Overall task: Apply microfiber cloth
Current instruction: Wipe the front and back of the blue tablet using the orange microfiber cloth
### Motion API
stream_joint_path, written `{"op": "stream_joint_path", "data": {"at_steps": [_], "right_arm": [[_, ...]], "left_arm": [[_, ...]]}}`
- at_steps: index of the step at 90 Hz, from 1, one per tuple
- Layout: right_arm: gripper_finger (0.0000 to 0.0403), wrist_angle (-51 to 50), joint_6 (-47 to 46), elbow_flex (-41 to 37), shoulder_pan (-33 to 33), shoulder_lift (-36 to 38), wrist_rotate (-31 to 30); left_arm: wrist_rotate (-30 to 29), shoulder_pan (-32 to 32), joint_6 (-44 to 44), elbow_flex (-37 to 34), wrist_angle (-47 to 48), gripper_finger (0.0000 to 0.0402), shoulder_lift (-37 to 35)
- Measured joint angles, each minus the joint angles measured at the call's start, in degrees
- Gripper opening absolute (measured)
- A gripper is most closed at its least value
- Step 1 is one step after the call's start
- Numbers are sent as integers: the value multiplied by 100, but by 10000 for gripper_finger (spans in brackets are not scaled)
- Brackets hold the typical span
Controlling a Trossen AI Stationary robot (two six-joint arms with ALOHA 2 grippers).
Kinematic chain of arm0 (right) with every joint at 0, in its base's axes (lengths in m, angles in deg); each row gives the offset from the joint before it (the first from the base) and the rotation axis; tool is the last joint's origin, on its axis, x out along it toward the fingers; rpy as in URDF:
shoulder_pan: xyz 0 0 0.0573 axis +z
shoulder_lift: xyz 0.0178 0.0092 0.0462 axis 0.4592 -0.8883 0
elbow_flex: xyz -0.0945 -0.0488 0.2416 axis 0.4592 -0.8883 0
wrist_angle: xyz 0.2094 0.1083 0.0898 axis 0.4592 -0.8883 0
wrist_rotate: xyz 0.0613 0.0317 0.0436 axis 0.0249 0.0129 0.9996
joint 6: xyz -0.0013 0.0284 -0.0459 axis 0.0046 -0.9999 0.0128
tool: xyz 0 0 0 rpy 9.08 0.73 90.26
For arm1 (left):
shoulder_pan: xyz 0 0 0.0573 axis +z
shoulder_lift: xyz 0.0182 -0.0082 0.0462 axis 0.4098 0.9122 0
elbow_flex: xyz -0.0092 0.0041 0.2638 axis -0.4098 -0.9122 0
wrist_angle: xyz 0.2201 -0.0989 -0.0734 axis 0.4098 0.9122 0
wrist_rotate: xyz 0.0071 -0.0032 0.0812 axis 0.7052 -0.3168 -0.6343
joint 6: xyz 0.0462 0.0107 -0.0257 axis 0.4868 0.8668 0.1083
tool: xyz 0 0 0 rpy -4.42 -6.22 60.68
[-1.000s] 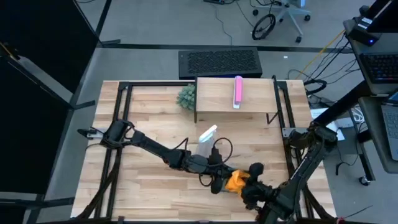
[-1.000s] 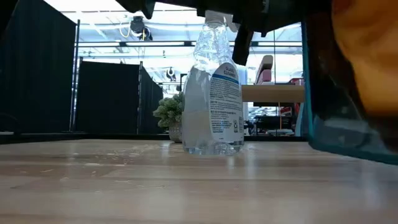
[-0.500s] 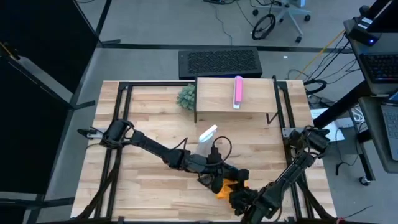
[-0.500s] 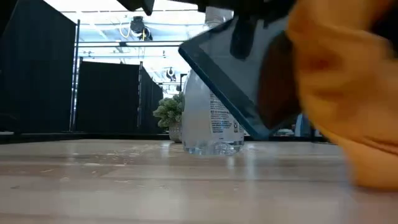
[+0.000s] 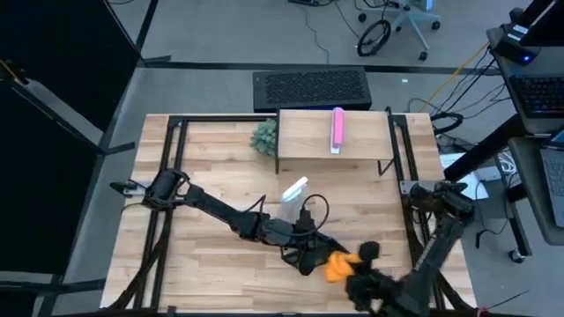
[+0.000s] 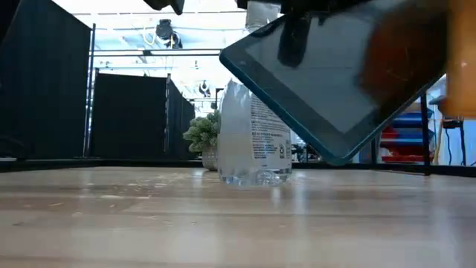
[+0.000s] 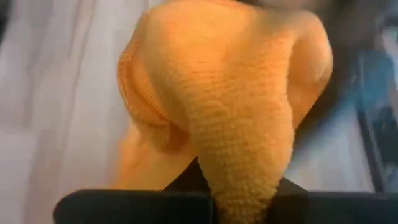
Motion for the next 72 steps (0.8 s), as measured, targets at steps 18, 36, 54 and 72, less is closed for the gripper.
{"op": "stream_joint_path", "data": {"at_steps": [18, 36, 54, 72], "right_arm": [[0, -209, -1988, -244, 762, 149, 616], [6, 115, -3213, -1514, 997, 146, 1256], [93, 516, -3617, -2109, 915, 151, 3396], [212, 808, -3623, -1644, 925, 423, 3446]], "left_arm": [[194, 0, 204, -4, -188, 10, 0], [338, 0, 447, -4, -230, 10, 0], [411, 0, 495, -8, -222, 10, 0], [475, 17, 642, -9, -210, 10, 0]]}}
